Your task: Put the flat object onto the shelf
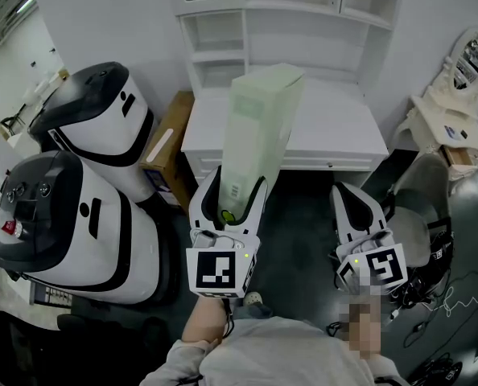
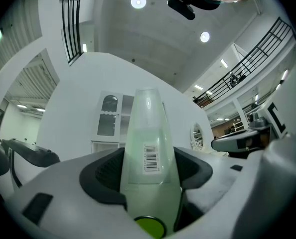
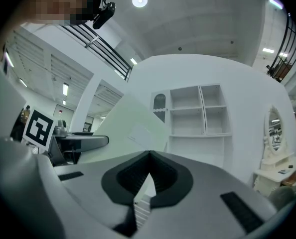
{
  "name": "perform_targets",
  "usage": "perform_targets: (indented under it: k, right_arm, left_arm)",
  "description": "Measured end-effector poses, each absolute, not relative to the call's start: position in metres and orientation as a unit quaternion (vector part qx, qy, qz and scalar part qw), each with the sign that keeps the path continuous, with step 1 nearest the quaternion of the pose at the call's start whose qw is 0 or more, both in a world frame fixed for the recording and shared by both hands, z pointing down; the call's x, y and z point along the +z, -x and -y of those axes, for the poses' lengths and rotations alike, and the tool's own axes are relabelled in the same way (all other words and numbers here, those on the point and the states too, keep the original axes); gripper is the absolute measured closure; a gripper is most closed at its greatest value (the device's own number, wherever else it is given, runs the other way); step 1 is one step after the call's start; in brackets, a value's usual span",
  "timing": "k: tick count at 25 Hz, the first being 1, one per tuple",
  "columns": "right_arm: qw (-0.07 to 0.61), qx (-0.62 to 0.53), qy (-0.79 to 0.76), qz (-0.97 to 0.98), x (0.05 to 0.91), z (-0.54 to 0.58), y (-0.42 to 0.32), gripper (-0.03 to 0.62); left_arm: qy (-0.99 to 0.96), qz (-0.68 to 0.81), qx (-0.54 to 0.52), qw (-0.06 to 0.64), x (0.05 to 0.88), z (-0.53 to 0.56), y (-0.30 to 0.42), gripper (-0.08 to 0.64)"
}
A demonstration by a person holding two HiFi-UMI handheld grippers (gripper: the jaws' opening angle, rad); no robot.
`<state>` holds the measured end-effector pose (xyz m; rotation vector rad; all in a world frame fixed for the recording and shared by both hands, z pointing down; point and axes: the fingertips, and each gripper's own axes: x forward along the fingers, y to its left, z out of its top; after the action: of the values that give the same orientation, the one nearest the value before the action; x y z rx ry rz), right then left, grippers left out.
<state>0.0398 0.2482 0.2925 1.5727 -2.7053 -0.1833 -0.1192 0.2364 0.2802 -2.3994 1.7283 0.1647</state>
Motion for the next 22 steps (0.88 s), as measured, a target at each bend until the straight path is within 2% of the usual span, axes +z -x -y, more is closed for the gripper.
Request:
perform_targets:
  k: [22]
  right_arm:
    - [-0.014, -0.056, -0.540, 0.840, 0.300, -0.192, -0.025, 0.583]
  left_arm:
    - [0.832, -0.540, 0.067, 0.106, 0.276, -0.167, 0.132, 0.265]
